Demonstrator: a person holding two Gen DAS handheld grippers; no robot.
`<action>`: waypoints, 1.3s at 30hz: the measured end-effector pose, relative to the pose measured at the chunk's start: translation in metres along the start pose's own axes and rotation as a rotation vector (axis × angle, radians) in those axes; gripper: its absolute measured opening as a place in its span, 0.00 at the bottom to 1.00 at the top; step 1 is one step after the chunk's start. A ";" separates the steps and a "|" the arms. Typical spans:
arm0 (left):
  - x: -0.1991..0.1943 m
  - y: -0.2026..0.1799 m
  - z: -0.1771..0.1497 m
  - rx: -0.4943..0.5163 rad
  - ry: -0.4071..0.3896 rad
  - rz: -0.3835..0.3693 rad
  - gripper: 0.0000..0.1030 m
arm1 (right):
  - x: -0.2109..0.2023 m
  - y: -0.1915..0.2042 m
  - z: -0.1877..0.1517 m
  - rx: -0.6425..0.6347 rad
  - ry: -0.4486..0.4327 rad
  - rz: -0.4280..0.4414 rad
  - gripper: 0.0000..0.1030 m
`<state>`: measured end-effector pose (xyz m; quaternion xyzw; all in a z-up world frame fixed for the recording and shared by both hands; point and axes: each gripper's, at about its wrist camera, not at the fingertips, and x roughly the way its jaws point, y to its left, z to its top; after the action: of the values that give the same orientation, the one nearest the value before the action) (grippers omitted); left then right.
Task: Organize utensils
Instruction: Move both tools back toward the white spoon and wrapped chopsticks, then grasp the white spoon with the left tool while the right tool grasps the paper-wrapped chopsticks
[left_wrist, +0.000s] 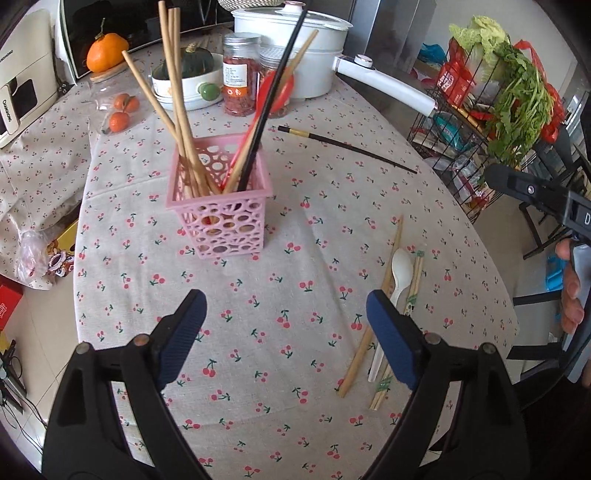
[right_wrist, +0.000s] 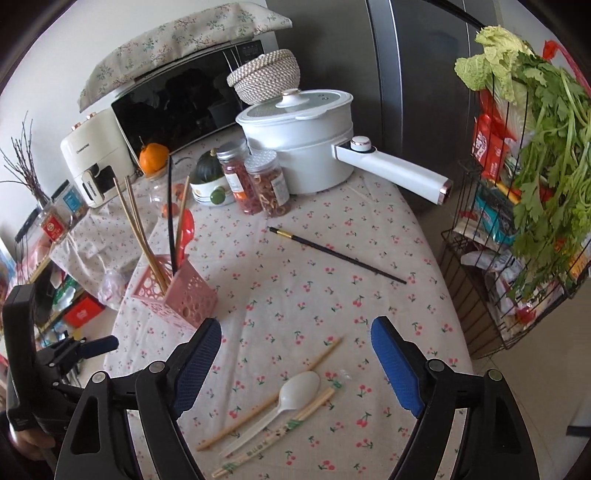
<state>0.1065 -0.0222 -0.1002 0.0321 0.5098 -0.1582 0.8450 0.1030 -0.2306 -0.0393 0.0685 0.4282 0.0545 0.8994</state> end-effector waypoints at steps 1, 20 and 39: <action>0.004 -0.006 -0.001 0.015 0.013 0.001 0.86 | 0.002 -0.006 -0.003 0.009 0.023 -0.014 0.82; 0.077 -0.112 -0.002 0.404 0.147 -0.073 0.48 | 0.021 -0.084 -0.036 0.056 0.227 -0.140 0.82; 0.111 -0.147 0.024 0.473 0.221 -0.042 0.35 | 0.023 -0.103 -0.036 0.106 0.238 -0.134 0.82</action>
<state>0.1298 -0.1929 -0.1695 0.2354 0.5483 -0.2861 0.7497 0.0932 -0.3258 -0.0965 0.0799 0.5376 -0.0207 0.8391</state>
